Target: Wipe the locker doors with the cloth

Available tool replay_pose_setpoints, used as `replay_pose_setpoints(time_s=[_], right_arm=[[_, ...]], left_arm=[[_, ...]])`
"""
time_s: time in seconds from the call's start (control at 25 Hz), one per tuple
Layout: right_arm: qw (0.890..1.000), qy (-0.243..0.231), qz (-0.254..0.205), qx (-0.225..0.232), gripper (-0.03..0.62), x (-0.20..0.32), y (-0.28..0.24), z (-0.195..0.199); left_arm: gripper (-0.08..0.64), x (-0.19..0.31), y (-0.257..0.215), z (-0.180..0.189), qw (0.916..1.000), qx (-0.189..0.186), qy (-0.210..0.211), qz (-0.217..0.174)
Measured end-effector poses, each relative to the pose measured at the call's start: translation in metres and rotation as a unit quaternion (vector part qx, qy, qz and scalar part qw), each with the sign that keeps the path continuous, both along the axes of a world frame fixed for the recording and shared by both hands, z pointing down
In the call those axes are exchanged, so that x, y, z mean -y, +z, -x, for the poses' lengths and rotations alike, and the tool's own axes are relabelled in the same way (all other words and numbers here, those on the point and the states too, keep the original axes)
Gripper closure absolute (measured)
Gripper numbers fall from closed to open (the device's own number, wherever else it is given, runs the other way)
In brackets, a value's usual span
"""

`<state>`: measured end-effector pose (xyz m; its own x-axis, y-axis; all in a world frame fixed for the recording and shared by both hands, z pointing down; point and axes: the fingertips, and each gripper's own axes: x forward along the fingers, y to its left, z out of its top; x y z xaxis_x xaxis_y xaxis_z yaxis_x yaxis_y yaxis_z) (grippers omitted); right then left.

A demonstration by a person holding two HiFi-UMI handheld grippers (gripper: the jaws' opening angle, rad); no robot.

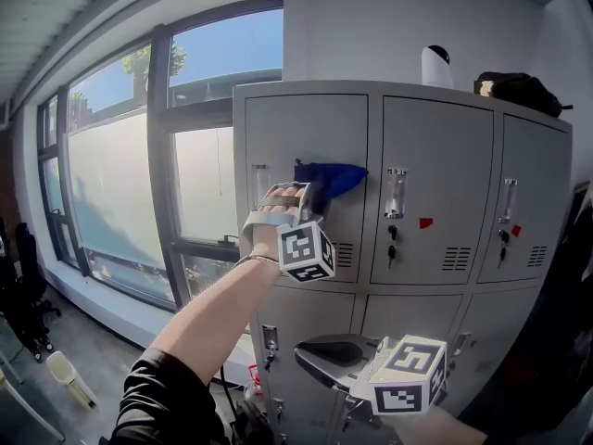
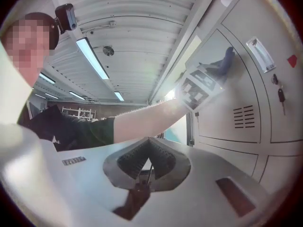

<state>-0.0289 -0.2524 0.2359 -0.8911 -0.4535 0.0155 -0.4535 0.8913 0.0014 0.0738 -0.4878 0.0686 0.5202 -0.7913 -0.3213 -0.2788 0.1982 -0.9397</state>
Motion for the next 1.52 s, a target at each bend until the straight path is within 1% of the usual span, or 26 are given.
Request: replay_pose_setpoints(time_s=[0.2, 0.32, 0.48, 0.6, 0.68, 0.88, 1.0, 1.12, 1.2, 1.28, 1.52], right_arm=[[1.000, -0.011, -0.024, 0.003, 0.586, -0.013, -0.021, 0.002], [0.999, -0.019, -0.029, 0.004, 0.586, -0.019, -0.024, 0.006], [0.999, -0.025, -0.027, 0.001, 0.586, -0.022, -0.020, 0.011], [0.999, -0.030, -0.028, -0.001, 0.586, -0.025, -0.018, 0.017], [0.999, -0.031, -0.030, -0.004, 0.586, -0.025, -0.016, 0.019], [0.999, -0.039, -0.020, -0.007, 0.586, -0.025, -0.007, 0.024], [0.999, -0.043, -0.017, -0.007, 0.586, -0.023, -0.002, 0.026], [0.999, -0.046, -0.013, -0.005, 0.586, -0.021, 0.000, 0.027], [0.999, -0.049, -0.011, -0.004, 0.586, -0.020, 0.002, 0.028], [0.999, -0.052, -0.008, -0.003, 0.586, -0.020, 0.004, 0.029], [0.999, -0.047, -0.001, 0.002, 0.586, -0.014, 0.008, 0.023]], left_arm=[[0.500, -0.002, 0.010, -0.012, 0.9998, 0.016, 0.008, 0.001], [0.500, -0.005, 0.024, -0.021, 0.9991, 0.042, 0.012, 0.005], [0.500, -0.013, 0.051, -0.041, 0.9961, 0.082, 0.023, 0.021], [0.500, -0.016, 0.059, -0.041, 0.9948, 0.099, 0.017, 0.011], [0.500, -0.013, 0.054, -0.028, 0.9961, 0.088, 0.005, 0.005], [0.500, -0.001, 0.015, 0.031, 0.9989, 0.024, -0.039, -0.008], [0.500, 0.007, -0.002, 0.075, 0.9973, -0.016, -0.071, -0.005], [0.500, 0.022, 0.003, 0.106, 0.9946, -0.030, -0.099, 0.011], [0.500, 0.031, 0.017, 0.112, 0.9939, -0.026, -0.104, 0.026], [0.500, 0.034, 0.030, 0.108, 0.9941, -0.025, -0.099, 0.036], [0.500, 0.028, 0.043, 0.076, 0.9968, -0.026, -0.063, 0.043]])
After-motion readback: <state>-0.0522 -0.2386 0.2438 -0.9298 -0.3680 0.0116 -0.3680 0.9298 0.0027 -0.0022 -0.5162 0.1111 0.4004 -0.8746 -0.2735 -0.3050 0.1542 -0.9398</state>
